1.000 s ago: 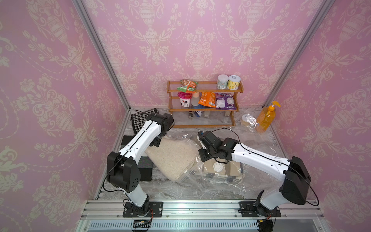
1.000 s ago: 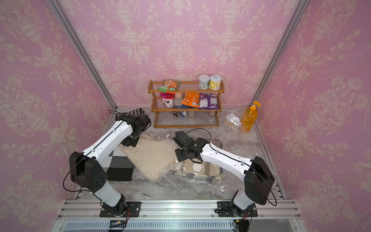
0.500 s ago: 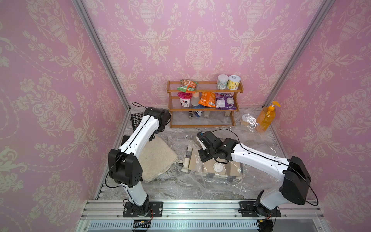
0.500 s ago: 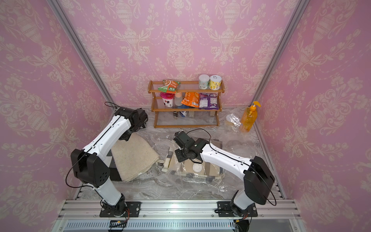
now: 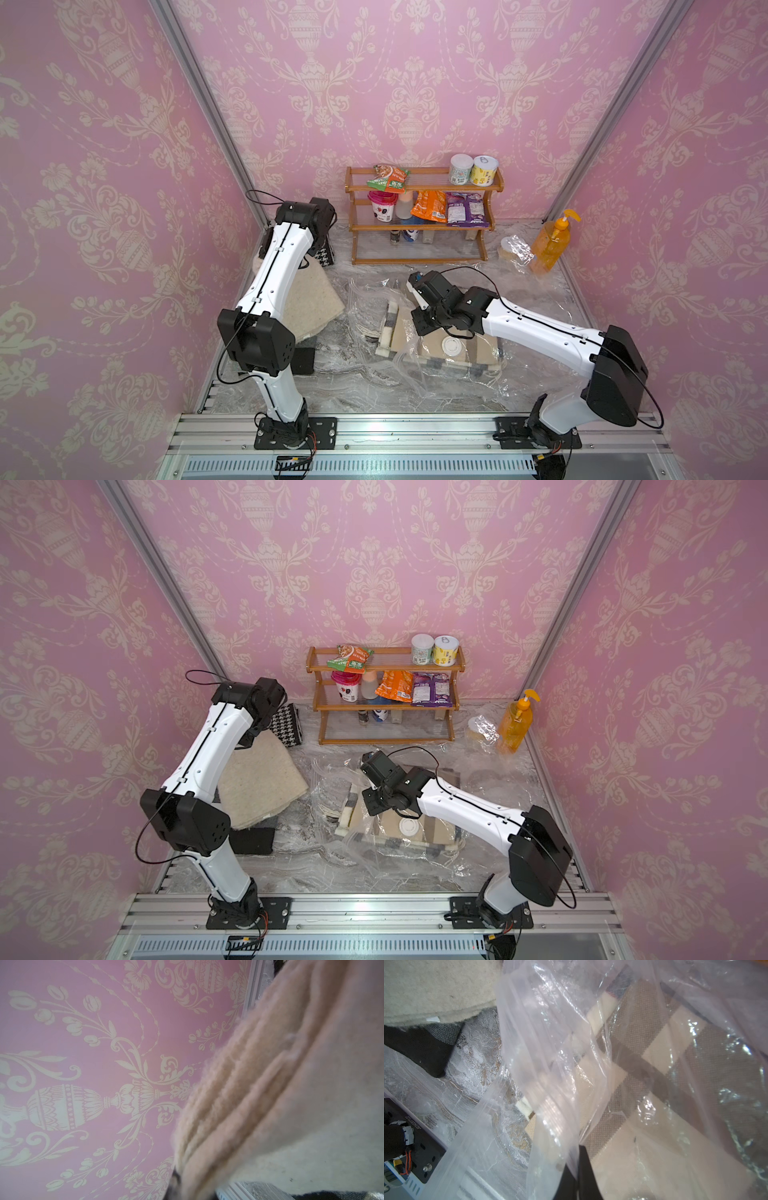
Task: Take the scarf out of the vacuum bag
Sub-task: Place the scarf at the center of the board.
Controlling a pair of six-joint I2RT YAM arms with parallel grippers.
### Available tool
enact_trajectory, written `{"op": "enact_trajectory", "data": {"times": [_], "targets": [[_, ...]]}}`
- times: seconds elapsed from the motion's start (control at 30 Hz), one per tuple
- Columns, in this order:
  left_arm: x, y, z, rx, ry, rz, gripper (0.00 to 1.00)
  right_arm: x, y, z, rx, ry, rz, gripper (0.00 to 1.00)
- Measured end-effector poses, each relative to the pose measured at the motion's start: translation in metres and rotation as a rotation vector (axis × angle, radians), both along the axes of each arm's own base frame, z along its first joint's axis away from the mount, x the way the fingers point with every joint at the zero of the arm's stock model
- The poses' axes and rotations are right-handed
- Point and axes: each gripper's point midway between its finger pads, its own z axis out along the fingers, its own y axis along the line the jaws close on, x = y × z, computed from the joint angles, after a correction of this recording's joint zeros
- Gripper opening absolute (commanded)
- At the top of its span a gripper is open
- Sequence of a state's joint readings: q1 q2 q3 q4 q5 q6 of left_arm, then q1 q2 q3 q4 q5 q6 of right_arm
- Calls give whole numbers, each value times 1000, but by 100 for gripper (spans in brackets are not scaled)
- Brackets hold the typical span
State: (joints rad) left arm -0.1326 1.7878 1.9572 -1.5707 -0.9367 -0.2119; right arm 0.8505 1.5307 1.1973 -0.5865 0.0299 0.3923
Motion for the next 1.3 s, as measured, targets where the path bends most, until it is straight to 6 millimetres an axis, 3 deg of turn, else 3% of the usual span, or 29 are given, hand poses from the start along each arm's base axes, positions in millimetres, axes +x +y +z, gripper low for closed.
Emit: {"op": "enact_trajectory", "data": {"times": [0.1,0.23,0.4,0.57,0.6,0.63,0.7,0.73,0.97,1.1,1.17,1.3], "targets": [[-5,23,-12,-59,-24,86,0,-1,1,0,4,4,3,0],[-19,46,-42,-110,7,176,0,-2,1,0,7,8,7,0],[-26,54,-69,-134,41,221,0,-2,2,0,8,10,8,0],[-27,55,-77,-142,42,230,0,-2,2,0,8,10,8,0],[-28,56,-78,-143,42,233,13,-2,2,0,8,11,8,0],[-29,57,-79,-144,44,237,39,-2,2,0,9,10,8,0],[-31,59,-78,-144,37,241,75,-2,2,0,9,11,8,0],[-31,60,-77,-144,26,242,98,-2,2,0,10,11,9,0],[-35,59,-53,-158,-87,232,99,-1,4,2,16,11,11,0],[-34,51,-55,-227,-123,208,99,0,5,6,20,8,12,0],[-34,40,-64,-307,-133,189,99,0,6,9,20,7,12,0],[-30,-8,-86,-621,-208,104,99,3,7,15,13,2,8,0]]}}
